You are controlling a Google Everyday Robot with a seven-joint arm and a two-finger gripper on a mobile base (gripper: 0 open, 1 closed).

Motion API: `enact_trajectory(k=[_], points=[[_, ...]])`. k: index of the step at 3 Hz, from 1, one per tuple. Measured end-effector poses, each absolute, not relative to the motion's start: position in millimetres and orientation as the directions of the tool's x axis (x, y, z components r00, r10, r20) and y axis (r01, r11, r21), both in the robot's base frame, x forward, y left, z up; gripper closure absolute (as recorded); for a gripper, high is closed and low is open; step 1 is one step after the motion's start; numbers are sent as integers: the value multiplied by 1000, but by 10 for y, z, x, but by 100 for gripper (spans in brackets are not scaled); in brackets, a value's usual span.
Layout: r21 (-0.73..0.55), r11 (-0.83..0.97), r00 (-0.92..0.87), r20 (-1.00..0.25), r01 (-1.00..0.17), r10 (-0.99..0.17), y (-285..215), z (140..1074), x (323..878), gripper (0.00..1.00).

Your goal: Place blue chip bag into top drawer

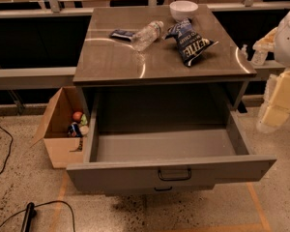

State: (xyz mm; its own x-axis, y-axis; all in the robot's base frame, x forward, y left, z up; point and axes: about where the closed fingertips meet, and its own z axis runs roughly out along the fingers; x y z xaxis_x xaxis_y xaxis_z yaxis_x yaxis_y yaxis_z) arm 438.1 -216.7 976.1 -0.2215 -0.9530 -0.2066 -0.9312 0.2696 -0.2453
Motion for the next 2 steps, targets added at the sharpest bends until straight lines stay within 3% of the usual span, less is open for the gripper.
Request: enact_trajectory(k=[2], points=[[-269, 332, -265, -257, -904, -929, -2274, 9741, 4558, 0]])
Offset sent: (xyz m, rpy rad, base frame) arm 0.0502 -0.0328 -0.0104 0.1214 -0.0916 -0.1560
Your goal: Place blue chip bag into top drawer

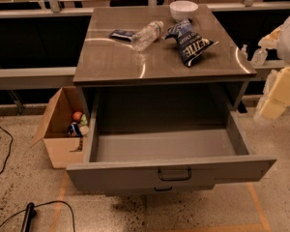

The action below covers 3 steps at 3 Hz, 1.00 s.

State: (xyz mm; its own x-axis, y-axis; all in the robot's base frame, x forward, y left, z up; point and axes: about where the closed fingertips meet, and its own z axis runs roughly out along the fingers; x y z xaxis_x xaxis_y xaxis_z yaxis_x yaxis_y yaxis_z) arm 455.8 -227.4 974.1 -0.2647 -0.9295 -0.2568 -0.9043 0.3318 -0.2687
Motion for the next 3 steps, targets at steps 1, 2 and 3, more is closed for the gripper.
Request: enact_trajectory(k=[1, 2, 3], points=[[-303, 471, -351, -374, -829, -859, -2588, 9744, 5008, 0], [-351, 555, -348, -503, -754, -791, -2788, 9858, 5462, 0], [-380, 618, -310, -615, -688, -725, -2935, 9952, 5961, 0]])
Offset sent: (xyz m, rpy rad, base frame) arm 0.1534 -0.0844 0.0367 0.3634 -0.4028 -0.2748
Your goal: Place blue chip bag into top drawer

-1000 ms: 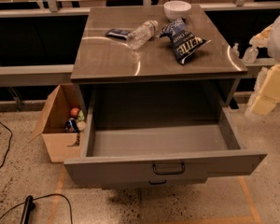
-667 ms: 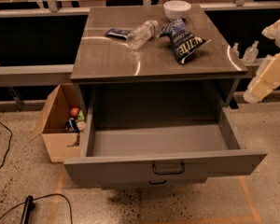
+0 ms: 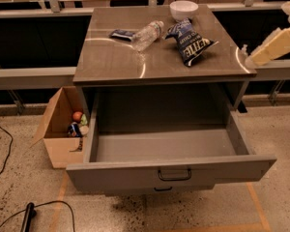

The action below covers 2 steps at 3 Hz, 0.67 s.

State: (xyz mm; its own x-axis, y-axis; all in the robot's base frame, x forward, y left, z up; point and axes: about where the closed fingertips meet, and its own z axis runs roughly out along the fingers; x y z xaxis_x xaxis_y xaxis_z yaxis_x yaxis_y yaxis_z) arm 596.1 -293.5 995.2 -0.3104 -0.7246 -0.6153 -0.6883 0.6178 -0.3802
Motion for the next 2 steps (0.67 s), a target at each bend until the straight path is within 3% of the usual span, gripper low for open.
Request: enact_trajectory(k=[2], points=[[-341, 688, -247, -757, -640, -605, -2881, 9719, 6977, 0]])
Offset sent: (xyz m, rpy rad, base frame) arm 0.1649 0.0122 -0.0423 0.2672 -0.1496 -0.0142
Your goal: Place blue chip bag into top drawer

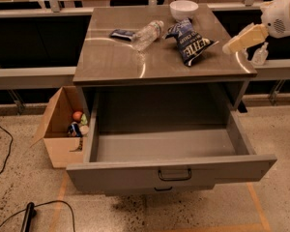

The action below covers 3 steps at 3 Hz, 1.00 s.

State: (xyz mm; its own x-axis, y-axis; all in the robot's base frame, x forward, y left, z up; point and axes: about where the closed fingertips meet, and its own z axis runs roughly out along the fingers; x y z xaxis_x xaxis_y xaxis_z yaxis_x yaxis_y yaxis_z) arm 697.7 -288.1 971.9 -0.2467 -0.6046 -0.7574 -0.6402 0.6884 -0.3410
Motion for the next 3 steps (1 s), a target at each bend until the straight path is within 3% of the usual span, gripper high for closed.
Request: enact_trajectory(k=[3], points=[[-252, 680, -218, -822, -689, -526, -2267, 9253, 8110, 0]])
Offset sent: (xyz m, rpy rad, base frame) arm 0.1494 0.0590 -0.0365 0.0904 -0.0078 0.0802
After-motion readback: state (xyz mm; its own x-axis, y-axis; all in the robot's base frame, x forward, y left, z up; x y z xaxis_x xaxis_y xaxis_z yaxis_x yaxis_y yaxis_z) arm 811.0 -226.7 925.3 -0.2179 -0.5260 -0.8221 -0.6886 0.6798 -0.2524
